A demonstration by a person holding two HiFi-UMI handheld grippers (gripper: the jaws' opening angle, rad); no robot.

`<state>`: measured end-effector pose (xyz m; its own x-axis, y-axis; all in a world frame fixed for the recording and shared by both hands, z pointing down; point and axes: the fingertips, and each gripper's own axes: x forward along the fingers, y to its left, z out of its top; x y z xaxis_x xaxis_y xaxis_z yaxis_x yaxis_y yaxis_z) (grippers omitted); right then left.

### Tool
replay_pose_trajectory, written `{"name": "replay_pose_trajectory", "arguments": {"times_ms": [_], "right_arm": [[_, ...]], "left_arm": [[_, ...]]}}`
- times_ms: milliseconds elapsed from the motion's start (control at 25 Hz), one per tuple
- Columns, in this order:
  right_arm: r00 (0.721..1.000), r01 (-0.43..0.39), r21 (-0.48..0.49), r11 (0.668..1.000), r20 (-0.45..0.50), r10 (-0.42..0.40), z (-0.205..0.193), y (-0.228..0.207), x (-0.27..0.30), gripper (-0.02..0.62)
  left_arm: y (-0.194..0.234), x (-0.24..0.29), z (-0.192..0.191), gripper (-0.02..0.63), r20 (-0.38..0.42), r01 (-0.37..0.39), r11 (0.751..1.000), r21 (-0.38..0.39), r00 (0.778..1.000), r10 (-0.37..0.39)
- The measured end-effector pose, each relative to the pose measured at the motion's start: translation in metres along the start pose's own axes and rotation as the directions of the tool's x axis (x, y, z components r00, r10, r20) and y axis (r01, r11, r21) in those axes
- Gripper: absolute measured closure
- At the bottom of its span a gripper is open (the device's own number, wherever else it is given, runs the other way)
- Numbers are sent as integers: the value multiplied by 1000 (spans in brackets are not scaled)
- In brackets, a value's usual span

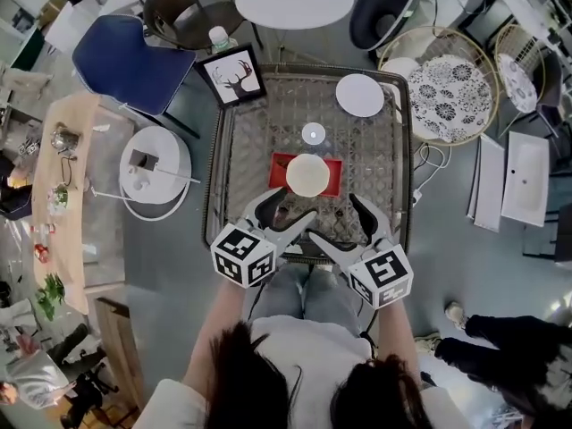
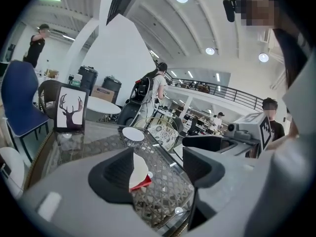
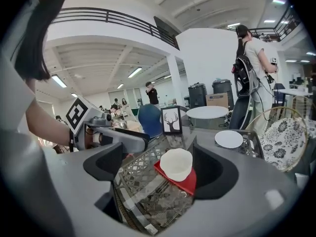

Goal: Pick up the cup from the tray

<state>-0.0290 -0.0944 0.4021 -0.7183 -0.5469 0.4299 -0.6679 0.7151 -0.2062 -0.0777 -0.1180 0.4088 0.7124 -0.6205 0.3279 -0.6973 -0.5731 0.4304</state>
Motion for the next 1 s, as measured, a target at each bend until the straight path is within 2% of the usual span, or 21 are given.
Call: {"name": "replay_pose_trajectory", "arguments": {"times_ms": [200,360,520,680,880,1000], "right_arm": [[1000,0,19,1000,-22,1,-16,-16,19,138],[999,-22,-14,1000,-40,21,-30,-25,35,135],[999,-43,-32,999,-24,42,-38,-39,51,120],[998,-60,-54,997,-8,60,-48,-47,65,112],[991,-127,-119,985,23,131,-54,-45,81,80],[990,-130,-126,983,42,137,-59,-50,79,80]], "left_arm": [[22,17,-12,302,5,-27,1000,-5,1000,27],[37,29,-27,293,1,-28,1000,-5,1000,28],[52,42,-30,274,45,-31,999,42,999,29],[65,52,-38,262,50,-28,996,84,998,24],[74,50,-52,249,59,-3,988,153,998,-6],[82,40,-53,249,83,-19,988,152,997,7]]}}
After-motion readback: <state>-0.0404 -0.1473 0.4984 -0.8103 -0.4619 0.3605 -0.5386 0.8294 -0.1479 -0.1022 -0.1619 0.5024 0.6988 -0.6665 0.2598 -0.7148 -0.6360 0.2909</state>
